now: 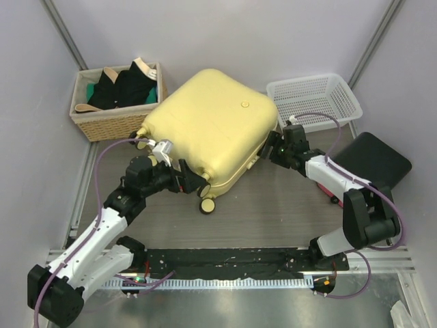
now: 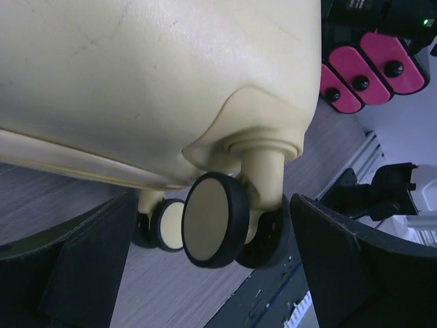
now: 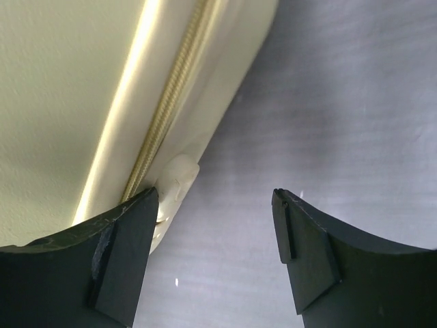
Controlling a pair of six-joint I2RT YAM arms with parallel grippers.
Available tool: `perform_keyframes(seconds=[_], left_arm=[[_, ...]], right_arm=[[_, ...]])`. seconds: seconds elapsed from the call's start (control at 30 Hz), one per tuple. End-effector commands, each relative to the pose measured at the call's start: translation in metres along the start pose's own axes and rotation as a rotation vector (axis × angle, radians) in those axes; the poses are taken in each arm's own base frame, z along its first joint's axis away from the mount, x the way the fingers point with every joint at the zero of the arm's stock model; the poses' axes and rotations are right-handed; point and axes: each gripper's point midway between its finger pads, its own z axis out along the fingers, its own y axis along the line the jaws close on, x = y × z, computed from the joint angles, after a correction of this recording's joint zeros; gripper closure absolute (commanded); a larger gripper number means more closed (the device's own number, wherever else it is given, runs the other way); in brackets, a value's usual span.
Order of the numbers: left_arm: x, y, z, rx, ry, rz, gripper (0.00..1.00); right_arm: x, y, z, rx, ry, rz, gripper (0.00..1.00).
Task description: Open, take out, and arrange the luggage
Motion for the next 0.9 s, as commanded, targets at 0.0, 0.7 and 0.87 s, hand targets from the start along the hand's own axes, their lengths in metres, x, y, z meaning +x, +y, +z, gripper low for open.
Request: perform_keyframes(seconds=[0.0, 0.7, 0.87], left_arm=[[-0.035, 0.000, -0.024, -0.128, -0.075, 0.123, 0.00], [-0.193, 0.117, -0.089, -0.527, -0.147, 0.345, 0.00], [-0.182, 0.130, -0.070, -0.449, -0.009, 0.397, 0.00]], right_arm=[[-0.066, 0.018, 0.007, -0.030, -0.179, -0.036, 0.23], [0.055, 0.192, -0.142, -0.613, -0.068, -0.060, 0.24], [0.100, 0.209, -0.142, -0.627, 0.001, -0.076, 0.21]])
